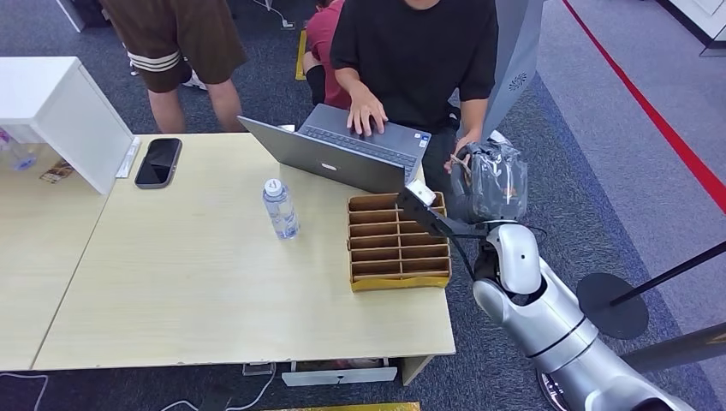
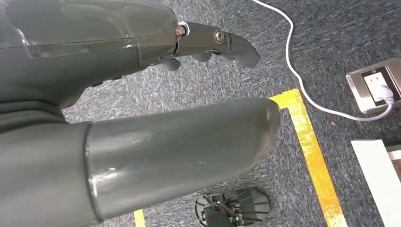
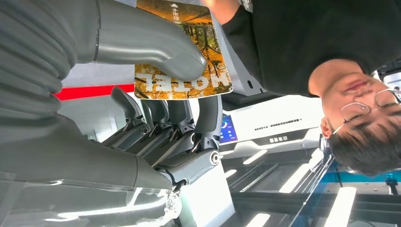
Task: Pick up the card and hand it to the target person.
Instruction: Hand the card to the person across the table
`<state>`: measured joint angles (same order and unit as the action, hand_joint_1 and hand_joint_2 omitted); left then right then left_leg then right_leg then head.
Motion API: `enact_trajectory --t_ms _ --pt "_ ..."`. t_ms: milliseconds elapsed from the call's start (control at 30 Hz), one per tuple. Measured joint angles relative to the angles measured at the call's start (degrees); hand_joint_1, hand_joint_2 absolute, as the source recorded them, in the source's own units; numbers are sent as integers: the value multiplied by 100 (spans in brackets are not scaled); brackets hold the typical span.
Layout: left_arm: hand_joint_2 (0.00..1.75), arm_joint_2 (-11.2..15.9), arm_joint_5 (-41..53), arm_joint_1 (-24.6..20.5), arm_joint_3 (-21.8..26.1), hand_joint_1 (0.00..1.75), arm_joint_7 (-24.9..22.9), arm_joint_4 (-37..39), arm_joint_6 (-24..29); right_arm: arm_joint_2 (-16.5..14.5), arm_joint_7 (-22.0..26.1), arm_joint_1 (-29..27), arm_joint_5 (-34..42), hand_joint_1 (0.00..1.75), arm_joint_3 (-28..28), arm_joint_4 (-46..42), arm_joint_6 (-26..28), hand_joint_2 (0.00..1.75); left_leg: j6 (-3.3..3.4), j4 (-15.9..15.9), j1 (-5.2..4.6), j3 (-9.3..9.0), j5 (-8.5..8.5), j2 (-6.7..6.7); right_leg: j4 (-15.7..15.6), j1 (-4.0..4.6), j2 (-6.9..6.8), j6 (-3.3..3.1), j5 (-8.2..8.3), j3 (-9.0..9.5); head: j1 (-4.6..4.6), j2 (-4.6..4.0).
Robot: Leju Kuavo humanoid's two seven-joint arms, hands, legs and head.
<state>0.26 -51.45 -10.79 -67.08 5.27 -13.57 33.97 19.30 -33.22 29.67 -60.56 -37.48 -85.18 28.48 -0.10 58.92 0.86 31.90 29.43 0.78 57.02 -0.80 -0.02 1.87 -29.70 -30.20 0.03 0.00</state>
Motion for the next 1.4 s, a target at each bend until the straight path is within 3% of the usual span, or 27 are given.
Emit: enact_trajectory --t_ms 667,700,833,1233,1400 --pt "0 -17 212 -159 -21 0 -152 0 -147 -225 595 791 865 137 -99 1930 572 175 0 0 0 4 0 5 1 0 -4 0 0 0 0 0" --pt "0 -17 219 -160 -21 0 -154 0 -154 -241 600 804 857 129 -111 2014 568 175 0 0 0 4 0 5 1 0 -4 0 0 0 0 0" --pt "0 -17 238 -160 -23 0 -163 0 -173 -286 597 842 826 5 -170 2269 531 175 0 0 0 4 0 5 1 0 -3 0 0 0 1 0" --pt "0 -17 243 -160 -24 0 -164 0 -184 -342 532 844 783 0 -307 2632 454 175 0 0 0 3 0 5 0 0 -3 0 0 0 0 0" --pt "0 -17 243 -158 -26 0 -151 0 -186 -439 1138 666 905 0 -192 2691 1067 175 0 1 0 3 0 5 1 0 -3 0 0 0 1 0"
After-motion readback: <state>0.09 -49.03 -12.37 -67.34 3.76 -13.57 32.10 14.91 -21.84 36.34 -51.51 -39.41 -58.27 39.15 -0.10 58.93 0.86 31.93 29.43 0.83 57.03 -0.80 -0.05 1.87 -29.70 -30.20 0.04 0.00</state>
